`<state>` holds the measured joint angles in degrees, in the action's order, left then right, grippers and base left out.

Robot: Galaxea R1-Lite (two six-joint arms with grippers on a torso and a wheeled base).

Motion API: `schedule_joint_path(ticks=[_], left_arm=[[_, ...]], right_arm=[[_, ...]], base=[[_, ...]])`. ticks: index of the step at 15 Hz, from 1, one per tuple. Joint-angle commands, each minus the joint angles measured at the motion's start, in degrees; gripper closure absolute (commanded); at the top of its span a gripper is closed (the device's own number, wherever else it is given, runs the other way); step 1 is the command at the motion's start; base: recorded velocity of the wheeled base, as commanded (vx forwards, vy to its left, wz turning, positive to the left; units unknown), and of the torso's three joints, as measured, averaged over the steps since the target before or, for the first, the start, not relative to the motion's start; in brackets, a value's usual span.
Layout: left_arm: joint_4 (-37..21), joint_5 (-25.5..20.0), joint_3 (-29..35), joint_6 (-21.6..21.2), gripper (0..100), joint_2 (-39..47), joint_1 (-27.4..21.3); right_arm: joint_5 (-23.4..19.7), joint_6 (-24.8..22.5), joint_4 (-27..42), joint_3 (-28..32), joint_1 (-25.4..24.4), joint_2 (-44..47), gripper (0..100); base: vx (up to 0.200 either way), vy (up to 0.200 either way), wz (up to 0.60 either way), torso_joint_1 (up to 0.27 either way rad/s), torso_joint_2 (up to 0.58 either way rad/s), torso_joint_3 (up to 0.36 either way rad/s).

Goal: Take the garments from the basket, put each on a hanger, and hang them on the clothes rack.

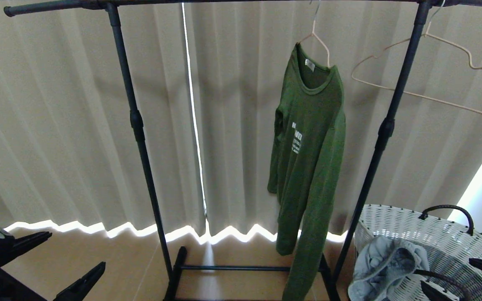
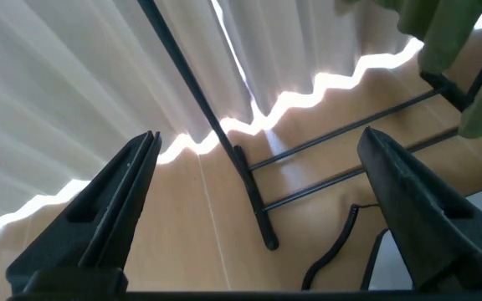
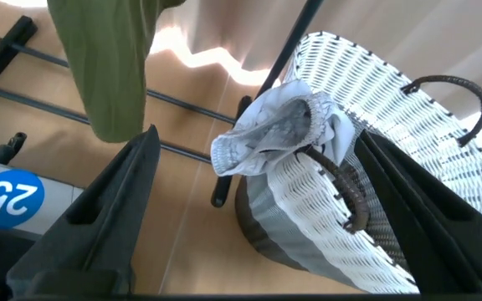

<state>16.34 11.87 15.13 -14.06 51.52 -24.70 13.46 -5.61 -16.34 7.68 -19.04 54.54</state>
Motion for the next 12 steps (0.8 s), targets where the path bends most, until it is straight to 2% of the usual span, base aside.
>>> schedule_joint_path(ticks=[1, 6, 9, 12], left_arm=[[0.0, 0.0, 0.0, 0.0, 0, 0.0, 0.0], [0.2, 0.0, 0.1, -0.2, 0, 0.0, 0.0], [3.4, -0.1, -0.5, -0.1, 0, 0.0, 0.0], [3.4, -0.1, -0.5, -0.2, 0, 0.0, -0.2]], right_arm=[[0.0, 0.0, 0.0, 0.0, 0.0, 0.0, 0], [0.0, 0.1, 0.0, -0.4, 0.0, 0.0, 0], [0.0, 0.1, 0.0, -0.4, 0.0, 0.0, 0], [0.0, 0.0, 0.1, -0.4, 0.0, 0.0, 0]], base=[[0.000, 0.000, 0.00, -0.022, 0.09, 0.036], [0.000, 0.000, 0.00, 0.000, 0.00, 0.000], [0.000, 0.000, 0.00, 0.000, 0.00, 0.000], [0.000, 0.000, 0.00, 0.000, 0.00, 0.000]])
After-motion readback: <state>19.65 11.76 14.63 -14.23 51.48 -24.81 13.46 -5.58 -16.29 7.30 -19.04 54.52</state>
